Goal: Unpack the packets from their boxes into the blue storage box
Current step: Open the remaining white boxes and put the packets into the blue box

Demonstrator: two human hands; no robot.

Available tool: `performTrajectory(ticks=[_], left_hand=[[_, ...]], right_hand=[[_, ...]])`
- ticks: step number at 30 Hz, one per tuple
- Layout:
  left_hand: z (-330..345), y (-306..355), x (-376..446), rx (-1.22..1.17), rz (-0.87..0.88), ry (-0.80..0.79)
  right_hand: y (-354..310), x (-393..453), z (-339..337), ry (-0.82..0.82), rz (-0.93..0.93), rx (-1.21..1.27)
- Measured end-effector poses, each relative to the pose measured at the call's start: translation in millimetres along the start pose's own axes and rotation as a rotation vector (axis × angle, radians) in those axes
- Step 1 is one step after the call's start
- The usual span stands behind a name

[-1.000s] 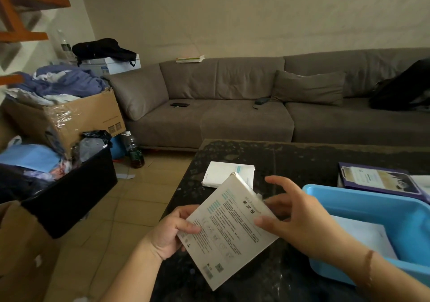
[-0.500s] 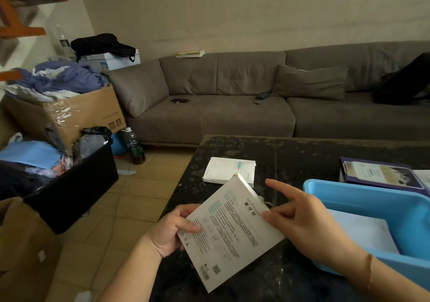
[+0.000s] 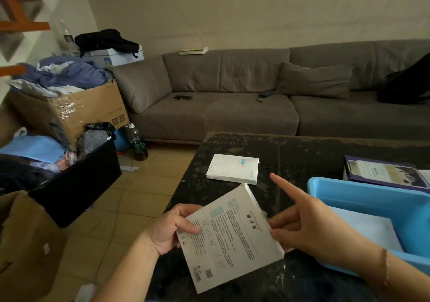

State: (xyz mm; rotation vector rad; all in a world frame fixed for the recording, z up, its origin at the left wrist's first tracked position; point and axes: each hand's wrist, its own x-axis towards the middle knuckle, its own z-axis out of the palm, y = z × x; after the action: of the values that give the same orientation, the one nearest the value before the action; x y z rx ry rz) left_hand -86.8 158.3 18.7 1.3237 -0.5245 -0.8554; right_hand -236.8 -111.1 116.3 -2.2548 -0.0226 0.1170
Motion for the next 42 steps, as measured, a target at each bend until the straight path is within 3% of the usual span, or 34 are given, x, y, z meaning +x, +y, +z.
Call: performTrajectory(ticks=[13,19,21,26,30,36,42], left_hand=[[-1,-1,-3,0.045,-0.063,0.104],[-11,-18,-2,-0.009,0.003,0.112],[-9,-22,-3,-0.062,0.022,0.116],[-3,-30,-3,-0.129,0.054,0.156],[1,-29,-7,-0.036,0.083,0.171],[17,-15,-10,0.417,0.113,0.262],[51,6,-14,0.233,0.466,0.399]], right_hand=[[2,2,9,0.03,0.005,-0.11],[1,0,5,-0.002,-0.024,0.122],[0,-3,9,0.03,-0.052,0.207],[3,-3,29,0.151,-0.07,0.152],[6,1,24,0.218,-0.104,0.211],[6,7,38,0.383,-0.361,0.079],[17,23,58,0.508,-0.82,-0.288]])
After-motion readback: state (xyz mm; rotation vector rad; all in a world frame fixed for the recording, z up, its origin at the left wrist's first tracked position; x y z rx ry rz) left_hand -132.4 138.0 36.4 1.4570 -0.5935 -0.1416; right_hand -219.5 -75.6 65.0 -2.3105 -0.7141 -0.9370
